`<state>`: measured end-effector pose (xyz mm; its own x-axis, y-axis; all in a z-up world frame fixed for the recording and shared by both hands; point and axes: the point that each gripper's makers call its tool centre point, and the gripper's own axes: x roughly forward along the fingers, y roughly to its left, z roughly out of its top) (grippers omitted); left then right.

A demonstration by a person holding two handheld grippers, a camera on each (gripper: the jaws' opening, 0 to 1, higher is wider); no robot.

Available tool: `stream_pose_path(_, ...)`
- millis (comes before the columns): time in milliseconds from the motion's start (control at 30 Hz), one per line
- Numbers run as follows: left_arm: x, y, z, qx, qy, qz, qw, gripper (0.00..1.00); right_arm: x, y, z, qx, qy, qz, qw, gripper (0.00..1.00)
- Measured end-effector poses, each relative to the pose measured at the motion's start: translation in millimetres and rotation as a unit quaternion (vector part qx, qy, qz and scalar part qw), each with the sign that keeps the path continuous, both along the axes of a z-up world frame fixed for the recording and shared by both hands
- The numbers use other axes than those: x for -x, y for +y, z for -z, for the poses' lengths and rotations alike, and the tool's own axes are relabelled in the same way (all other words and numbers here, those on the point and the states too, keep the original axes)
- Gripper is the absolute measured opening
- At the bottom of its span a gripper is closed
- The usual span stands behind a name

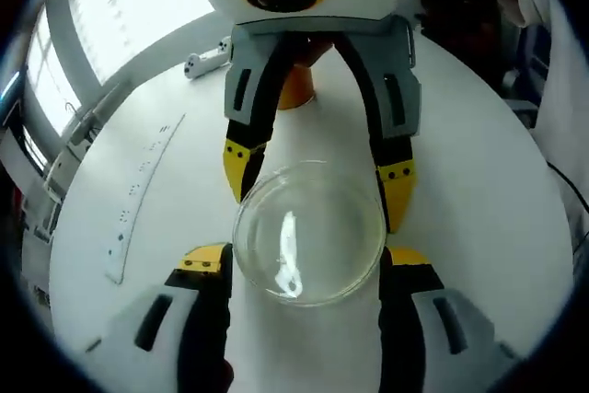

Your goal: Open the Petri dish lid, place the lid on the table, pour the liquid culture medium into the Petri dish, pick up the Petri dish lid from the table, and close the Petri dish

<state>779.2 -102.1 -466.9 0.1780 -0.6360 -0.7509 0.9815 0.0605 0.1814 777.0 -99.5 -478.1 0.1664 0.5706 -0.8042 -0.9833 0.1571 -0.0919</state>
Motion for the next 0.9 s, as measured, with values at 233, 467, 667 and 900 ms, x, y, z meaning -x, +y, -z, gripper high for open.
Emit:
stream_pose_path(233,0.2,-2.2,3.5,-0.01,0.017,0.009,0.9998,0.58,-2.4,0.0,0.6,0.008,0.0,-0.003,1.0,0.63)
stream_pose_path(467,1.2,-2.4,5.7,0.0,0.036,0.006,0.9993,0.59,-5.3,0.5,1.2,0.021,0.003,-0.01,0.9997,0.63)
stream_pose_path(667,-1.4,-1.0,11.1,-0.002,0.07,-0.01,0.9975,0.61,-8.7,1.3,1.8,0.03,0.005,-0.022,0.9993,0.63)
stream_pose_path(900,-1.2,0.1,10.8,-0.004,0.07,-0.008,0.9975,0.61,-13.2,1.3,1.9,0.033,0.006,-0.023,0.9992,0.63)
